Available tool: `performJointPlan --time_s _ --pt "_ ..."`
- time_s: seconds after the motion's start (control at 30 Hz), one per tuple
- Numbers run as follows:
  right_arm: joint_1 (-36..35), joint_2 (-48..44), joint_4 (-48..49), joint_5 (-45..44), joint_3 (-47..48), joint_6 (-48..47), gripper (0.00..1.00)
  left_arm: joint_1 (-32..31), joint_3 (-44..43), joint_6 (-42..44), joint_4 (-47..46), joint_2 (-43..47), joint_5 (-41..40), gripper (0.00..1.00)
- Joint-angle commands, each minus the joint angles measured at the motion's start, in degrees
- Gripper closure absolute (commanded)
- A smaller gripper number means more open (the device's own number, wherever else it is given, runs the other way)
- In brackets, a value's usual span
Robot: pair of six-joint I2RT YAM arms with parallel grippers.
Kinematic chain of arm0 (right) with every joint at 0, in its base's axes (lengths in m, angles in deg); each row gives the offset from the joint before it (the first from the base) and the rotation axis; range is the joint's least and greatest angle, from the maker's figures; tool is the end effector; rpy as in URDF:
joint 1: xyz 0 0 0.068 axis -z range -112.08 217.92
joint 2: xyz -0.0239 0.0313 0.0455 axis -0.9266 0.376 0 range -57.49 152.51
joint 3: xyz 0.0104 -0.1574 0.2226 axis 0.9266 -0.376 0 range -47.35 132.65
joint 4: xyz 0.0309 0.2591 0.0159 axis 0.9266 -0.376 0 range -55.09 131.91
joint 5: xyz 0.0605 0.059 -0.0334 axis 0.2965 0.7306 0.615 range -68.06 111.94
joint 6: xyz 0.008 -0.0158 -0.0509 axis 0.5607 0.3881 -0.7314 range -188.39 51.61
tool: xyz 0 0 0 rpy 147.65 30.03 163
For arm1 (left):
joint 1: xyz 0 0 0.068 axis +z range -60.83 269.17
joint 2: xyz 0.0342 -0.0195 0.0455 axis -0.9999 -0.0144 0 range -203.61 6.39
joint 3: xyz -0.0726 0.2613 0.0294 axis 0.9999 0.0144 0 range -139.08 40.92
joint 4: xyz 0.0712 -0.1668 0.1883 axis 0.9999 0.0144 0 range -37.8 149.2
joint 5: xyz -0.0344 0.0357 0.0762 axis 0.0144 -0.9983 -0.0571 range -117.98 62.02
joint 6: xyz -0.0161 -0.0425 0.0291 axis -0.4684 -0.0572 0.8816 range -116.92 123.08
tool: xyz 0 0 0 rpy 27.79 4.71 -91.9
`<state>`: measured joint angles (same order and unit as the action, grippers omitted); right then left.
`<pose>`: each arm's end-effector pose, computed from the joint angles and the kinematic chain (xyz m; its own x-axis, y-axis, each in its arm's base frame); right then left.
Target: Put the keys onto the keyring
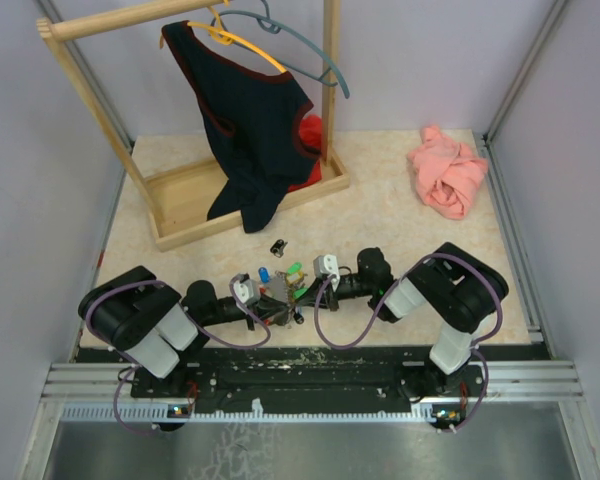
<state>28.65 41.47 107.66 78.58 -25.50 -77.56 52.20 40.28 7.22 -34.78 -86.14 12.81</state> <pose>0.1871 0.1913 0.1305 0.0060 -0.1082 -0.9941 -0.9938 -0.1112 0.0061 0.1331 -0.1294 0.1217 0.0023 0.0668 -0.9978 0.9778 0.2091 0.0162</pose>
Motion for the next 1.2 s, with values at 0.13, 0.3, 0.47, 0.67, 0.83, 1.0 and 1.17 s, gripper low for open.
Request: performJointPlan --time_s 0.13,0.3,0.47,0.67,0.83,1.0,1.17 --pt "-0.45 -0.71 6.32 2.95 0.73 2.29 1.0 -0.26 1.17 0.25 -15.58 -0.76 1.65 0.99" --pt "-0.79 -0.55 5.89 3.3 0.91 2.31 1.0 -0.26 1.27 0.08 -15.59 -0.59 1.18 0.99" --pt "-0.94 -0.57 5.33 3.29 0.99 2.07 1.0 -0.21 1.52 -0.1 -15.59 -0.37 0.59 0.99" --pt "-1.32 -0.44 4.39 3.3 1.34 1.49 1.0 -0.2 1.44 -0.52 -15.59 -0.28 0.01 0.99" --pt "-1.98 -0.19 4.03 3.25 1.7 1.22 1.0 -0.21 1.35 -0.93 -15.59 -0.37 -0.82 0.99" --pt "-2.3 0.06 4.37 3.11 1.88 1.34 1.0 -0.21 1.43 -1.24 -15.6 -0.24 -1.43 0.99" --pt "-2.28 -1.45 1.85 2.63 1.49 0.07 1.0 -0.2 1.61 -1.57 -15.59 -0.06 -2.77 0.99"
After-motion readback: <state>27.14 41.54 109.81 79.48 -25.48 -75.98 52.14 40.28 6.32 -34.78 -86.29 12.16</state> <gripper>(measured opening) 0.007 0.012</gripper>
